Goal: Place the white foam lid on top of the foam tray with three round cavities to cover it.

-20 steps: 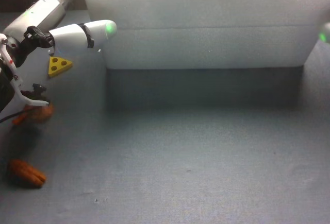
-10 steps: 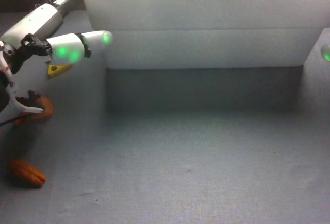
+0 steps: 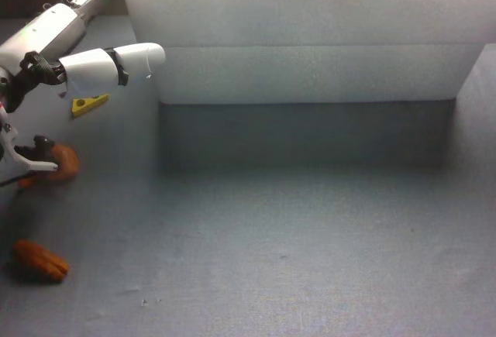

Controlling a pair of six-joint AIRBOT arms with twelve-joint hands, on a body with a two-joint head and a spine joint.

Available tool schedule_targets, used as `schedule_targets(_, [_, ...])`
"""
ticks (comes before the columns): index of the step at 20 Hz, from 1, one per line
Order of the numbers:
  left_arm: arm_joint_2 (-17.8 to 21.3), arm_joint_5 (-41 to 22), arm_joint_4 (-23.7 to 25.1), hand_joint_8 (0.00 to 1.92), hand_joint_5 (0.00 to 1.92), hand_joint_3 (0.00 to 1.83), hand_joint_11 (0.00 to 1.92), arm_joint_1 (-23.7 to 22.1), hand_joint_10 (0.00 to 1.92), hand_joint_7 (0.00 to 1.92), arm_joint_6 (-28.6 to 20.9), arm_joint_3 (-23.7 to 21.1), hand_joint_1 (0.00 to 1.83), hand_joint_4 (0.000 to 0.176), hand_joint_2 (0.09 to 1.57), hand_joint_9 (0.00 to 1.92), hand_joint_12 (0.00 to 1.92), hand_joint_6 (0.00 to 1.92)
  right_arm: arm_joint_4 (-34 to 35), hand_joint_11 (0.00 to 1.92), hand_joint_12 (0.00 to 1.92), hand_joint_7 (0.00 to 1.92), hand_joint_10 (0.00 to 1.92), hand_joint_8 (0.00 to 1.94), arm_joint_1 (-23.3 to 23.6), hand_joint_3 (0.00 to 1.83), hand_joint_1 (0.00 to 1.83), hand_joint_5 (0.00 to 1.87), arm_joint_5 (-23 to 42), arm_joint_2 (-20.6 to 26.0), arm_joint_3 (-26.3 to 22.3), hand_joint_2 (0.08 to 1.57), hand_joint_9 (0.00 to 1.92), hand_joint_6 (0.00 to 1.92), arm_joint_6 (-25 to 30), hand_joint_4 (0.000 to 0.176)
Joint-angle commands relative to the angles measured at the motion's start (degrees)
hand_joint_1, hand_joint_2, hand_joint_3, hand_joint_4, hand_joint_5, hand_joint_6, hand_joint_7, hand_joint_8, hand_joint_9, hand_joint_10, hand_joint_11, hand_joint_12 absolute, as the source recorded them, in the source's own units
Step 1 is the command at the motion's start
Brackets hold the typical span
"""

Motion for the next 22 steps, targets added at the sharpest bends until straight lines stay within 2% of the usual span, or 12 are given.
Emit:
schedule_targets(1, [1.14, -8.99, -0.65, 0.00, 0.05, 0.00, 0.02, -0.43, 0.00, 0.00, -0.01, -0.04, 0.43, 0.015, 1.10, 0.00, 0.03, 0.00, -0.03, 0.00, 0.00, 0.00, 0.00, 0.00, 0.20, 0.00, 0.45, 0.00, 8.96, 1.65, 0.06, 1.23, 0.00, 0.00, -0.63, 0.000])
schedule_targets(3, [1.73, -10.24, -0.19, 0.00, 0.05, 0.00, 0.02, -0.22, 0.00, 0.00, 0.04, -0.87, 0.42, 0.000, 1.11, 0.00, 0.03, 0.00, -0.05, 0.00, 0.00, 0.00, 0.00, 0.00, 0.19, 0.01, 0.48, 0.00, 10.07, 2.43, -0.86, 1.25, 0.00, 0.00, -1.45, 0.000])
schedule_targets(5, [1.82, -10.85, 0.16, 0.00, 0.05, 0.00, 0.01, -0.21, 0.00, 0.00, 0.04, -1.12, 0.46, 0.007, 1.10, 0.00, 0.04, 0.00, -0.55, 0.05, 0.03, 0.00, 0.00, 0.00, 0.19, 0.00, 0.51, 0.00, 10.67, 2.62, -1.19, 1.24, 0.01, 0.00, -1.46, 0.000])
schedule_targets(8, [1.86, -11.47, 0.95, 0.00, 0.05, 0.00, 0.00, -0.65, 0.00, 0.00, -0.06, -1.44, 0.45, 0.013, 1.10, 0.00, 0.12, 0.00, -1.41, 0.00, 0.66, 0.00, 0.01, 0.00, 0.44, 0.00, 0.54, 0.00, 11.61, 2.85, -1.78, 1.25, 0.03, 0.00, -1.45, 0.000])
schedule_targets(9, [1.79, -11.35, 1.27, 0.00, 0.05, 0.00, 0.00, -1.00, 0.00, 0.00, -0.08, -1.43, 0.47, 0.006, 1.11, 0.00, 0.12, 0.00, -1.66, 0.00, 0.75, 0.00, 0.02, 0.00, 0.69, 0.00, 0.54, 0.00, 11.65, 2.85, -1.80, 1.26, 0.04, 0.00, -1.45, 0.000])
schedule_targets(10, [1.63, -11.10, 1.56, 0.00, 0.06, 0.00, 0.00, -1.27, 0.00, 0.00, -0.08, -1.34, 0.48, 0.001, 1.11, 0.00, 0.18, 0.00, -1.86, 0.00, 0.77, 0.00, 0.02, 0.00, 0.87, 0.00, 0.54, 0.00, 11.65, 2.84, -1.80, 1.26, 0.04, 0.00, -1.45, 0.000])
schedule_targets(12, [1.00, -10.47, 2.10, 0.00, 0.06, 0.00, 0.00, -1.95, 0.00, 0.00, -0.13, -0.89, 0.48, 0.018, 1.12, 0.00, 0.19, 0.00, -2.42, 0.00, 0.77, 0.00, 0.02, 0.00, 1.37, 0.00, 0.54, 0.00, 11.63, 2.84, -1.71, 1.25, 0.03, 0.00, -1.45, 0.000])
schedule_targets(14, [0.67, -10.18, 2.30, 0.00, 0.05, 0.00, 0.00, -2.23, 0.00, 0.00, -0.35, -0.59, 0.48, 0.021, 1.12, 0.00, 0.03, 0.00, -2.81, 0.00, 0.84, 0.03, 0.04, 0.01, 1.52, 0.00, 0.53, 0.00, 11.62, 2.84, -1.35, 1.25, 0.07, 0.00, -1.38, 0.000])
schedule_targets(16, [0.49, -10.00, 2.34, 0.00, 0.06, 0.00, 0.00, -2.48, 0.00, 0.00, -0.37, -0.38, 0.45, 0.025, 1.13, 0.00, 0.00, 0.01, -3.12, 0.00, 0.91, 0.04, 0.04, 0.01, 1.96, 0.00, 0.53, 0.00, 11.62, 2.84, -1.13, 1.25, 0.07, 0.00, -1.33, 0.000])
schedule_targets(18, [0.41, -10.05, 2.44, 0.00, 0.07, 0.01, 0.01, -2.77, 0.00, 0.00, -0.39, -0.26, 0.50, 0.000, 1.13, 0.00, 0.00, 0.01, -3.50, 0.00, 0.98, 0.03, 0.04, 0.00, 2.61, 0.00, 0.54, 0.00, 11.62, 2.83, -0.93, 1.25, 0.06, 0.00, -1.32, 0.000])
schedule_targets(20, [0.29, -10.06, 2.53, 0.00, 0.08, 0.00, 0.01, -3.06, 0.00, 0.00, -0.39, -0.14, 0.51, 0.000, 1.14, 0.00, 0.00, 0.01, -3.84, 0.00, 1.01, 0.00, 0.03, 0.00, 3.14, 0.00, 0.52, 0.00, 11.59, 2.60, -0.81, 1.25, 0.04, 0.00, -1.31, 0.000])
schedule_targets(22, [0.01, -9.72, 2.53, 0.00, 0.08, 0.01, 0.02, -3.38, 0.00, 0.00, -0.39, 0.27, 0.52, 0.000, 1.14, 0.00, 0.01, 0.01, -3.98, 0.00, 0.91, 0.00, 0.02, 0.00, 3.58, 0.00, 0.51, 0.00, 11.18, 2.08, -0.46, 1.25, 0.01, 0.00, -1.29, 0.000])
